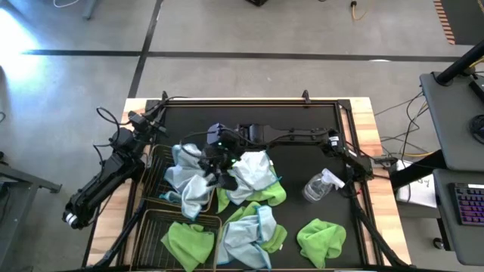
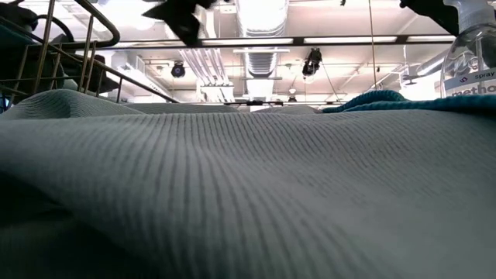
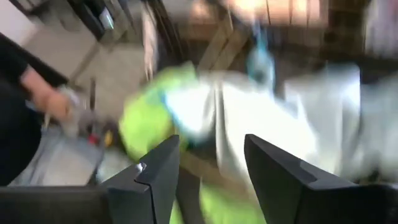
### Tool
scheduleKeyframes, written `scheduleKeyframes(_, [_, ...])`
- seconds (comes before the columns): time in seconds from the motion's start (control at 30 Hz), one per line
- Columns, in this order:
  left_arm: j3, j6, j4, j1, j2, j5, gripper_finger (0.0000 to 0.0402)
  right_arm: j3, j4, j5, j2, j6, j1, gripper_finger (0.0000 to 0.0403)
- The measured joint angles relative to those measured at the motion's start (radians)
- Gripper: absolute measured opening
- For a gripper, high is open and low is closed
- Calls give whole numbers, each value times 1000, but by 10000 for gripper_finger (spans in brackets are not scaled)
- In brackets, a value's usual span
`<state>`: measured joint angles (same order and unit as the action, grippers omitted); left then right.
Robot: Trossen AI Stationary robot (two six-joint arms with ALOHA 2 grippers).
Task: Sort microfiber towel by color & place in baskets
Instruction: Put the top light blue towel into the top wire basket
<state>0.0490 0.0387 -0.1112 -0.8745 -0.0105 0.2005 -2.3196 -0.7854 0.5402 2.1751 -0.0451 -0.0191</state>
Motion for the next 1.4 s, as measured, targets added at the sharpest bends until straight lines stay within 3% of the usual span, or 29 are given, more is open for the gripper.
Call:
scheduleKeyframes(0.17, [0, 0, 0, 0, 0, 0, 113, 0, -305, -82, -5, 36, 0, 163])
scheduleKeyframes(0.4, [0, 0, 0, 0, 0, 0, 113, 16, -455, -113, -2, 53, 33, 152])
scheduleKeyframes(0.63, [0, 0, 0, 0, 0, 0, 113, 52, -455, -345, 1, 0, 63, 148])
scheduleKeyframes(0.83, [0, 0, 0, 0, 0, 0, 113, 153, -433, -382, 6, -56, 62, 148])
scheduleKeyframes(1.1, [0, 0, 0, 0, 0, 0, 113, 254, -331, -554, 8, -187, 62, 148])
scheduleKeyframes(1.4, [0, 0, 0, 0, 0, 0, 113, 274, -326, -569, 7, -270, 61, 148])
